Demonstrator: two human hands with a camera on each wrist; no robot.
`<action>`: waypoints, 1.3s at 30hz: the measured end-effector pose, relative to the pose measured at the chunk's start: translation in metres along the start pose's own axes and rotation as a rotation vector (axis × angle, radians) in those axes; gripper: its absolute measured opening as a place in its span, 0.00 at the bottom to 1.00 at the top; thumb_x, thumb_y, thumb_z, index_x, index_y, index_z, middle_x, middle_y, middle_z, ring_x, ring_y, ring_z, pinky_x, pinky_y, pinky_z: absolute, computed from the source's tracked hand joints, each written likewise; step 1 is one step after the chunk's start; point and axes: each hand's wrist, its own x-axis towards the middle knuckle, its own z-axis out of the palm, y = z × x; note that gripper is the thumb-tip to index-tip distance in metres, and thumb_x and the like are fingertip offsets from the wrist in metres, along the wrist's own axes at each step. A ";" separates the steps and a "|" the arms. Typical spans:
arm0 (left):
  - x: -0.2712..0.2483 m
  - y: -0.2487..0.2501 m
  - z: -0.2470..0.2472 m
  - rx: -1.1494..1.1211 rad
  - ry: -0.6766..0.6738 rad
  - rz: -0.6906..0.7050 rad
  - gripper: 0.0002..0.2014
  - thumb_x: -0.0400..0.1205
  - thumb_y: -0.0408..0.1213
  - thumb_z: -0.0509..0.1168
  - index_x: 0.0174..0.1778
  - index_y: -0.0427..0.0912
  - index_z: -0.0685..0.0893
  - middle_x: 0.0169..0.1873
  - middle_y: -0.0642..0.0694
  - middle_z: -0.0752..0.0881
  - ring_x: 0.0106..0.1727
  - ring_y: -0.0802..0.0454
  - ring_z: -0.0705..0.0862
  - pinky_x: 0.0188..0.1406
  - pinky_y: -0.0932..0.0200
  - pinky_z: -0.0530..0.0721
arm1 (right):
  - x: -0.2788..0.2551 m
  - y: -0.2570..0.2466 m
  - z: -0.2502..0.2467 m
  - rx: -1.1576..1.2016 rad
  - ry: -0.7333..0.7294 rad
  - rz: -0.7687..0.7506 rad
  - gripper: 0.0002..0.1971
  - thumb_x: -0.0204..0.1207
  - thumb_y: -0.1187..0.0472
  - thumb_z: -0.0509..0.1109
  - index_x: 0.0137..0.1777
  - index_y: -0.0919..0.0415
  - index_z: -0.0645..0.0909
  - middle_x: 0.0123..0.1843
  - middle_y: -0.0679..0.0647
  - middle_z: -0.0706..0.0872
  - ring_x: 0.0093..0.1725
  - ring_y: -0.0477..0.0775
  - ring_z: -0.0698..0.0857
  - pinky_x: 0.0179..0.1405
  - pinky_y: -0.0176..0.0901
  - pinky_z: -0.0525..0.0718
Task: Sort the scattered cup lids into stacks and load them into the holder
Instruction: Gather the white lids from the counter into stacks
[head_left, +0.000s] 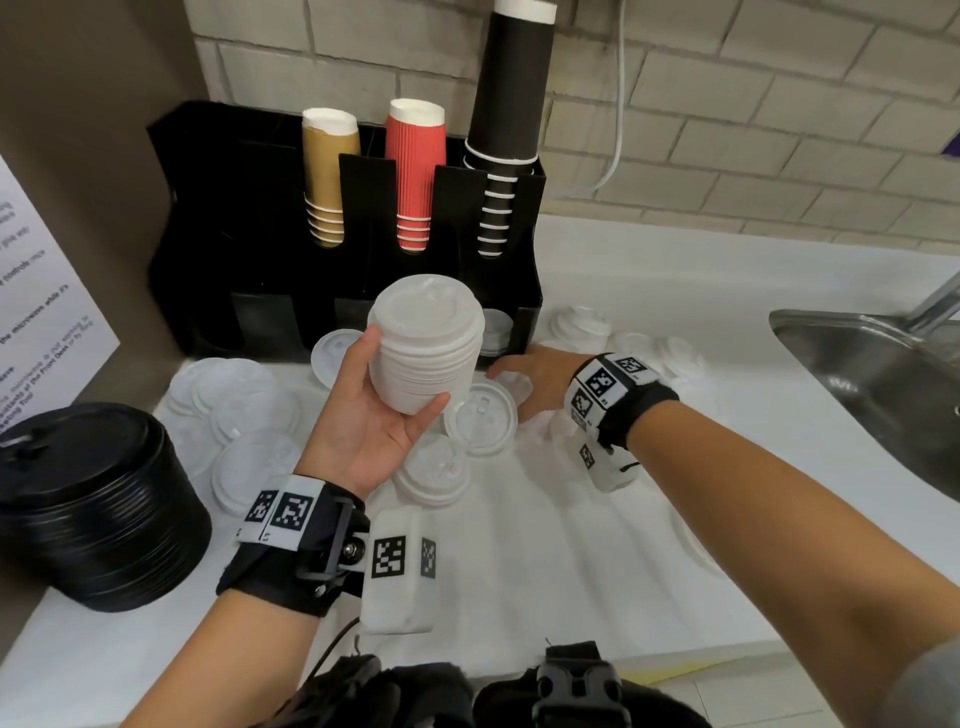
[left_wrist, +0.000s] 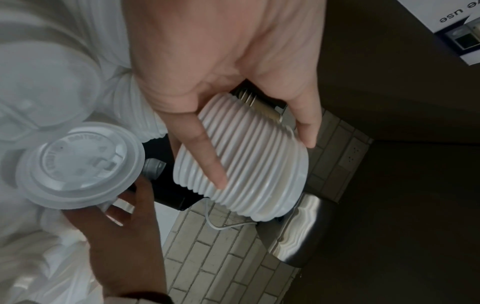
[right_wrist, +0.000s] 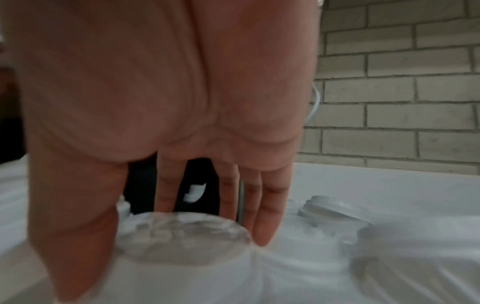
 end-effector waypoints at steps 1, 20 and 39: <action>0.001 0.000 -0.001 0.003 -0.004 0.003 0.28 0.74 0.55 0.68 0.68 0.46 0.82 0.61 0.43 0.88 0.61 0.45 0.88 0.38 0.57 0.91 | -0.001 0.003 -0.003 0.003 0.018 -0.001 0.36 0.70 0.54 0.78 0.77 0.46 0.67 0.74 0.58 0.72 0.71 0.62 0.74 0.70 0.50 0.73; 0.014 -0.018 0.015 0.024 -0.060 -0.063 0.15 0.71 0.52 0.74 0.49 0.49 0.94 0.55 0.44 0.91 0.57 0.46 0.89 0.42 0.54 0.92 | -0.095 -0.030 -0.024 1.303 0.671 -0.440 0.29 0.64 0.50 0.71 0.67 0.41 0.70 0.61 0.59 0.81 0.55 0.54 0.83 0.50 0.43 0.83; 0.022 -0.026 0.021 0.076 0.003 -0.029 0.25 0.70 0.36 0.69 0.66 0.44 0.79 0.60 0.43 0.87 0.56 0.47 0.89 0.37 0.56 0.90 | -0.097 -0.032 -0.026 1.182 0.771 -0.426 0.24 0.69 0.53 0.72 0.66 0.46 0.73 0.63 0.50 0.79 0.55 0.45 0.82 0.40 0.33 0.83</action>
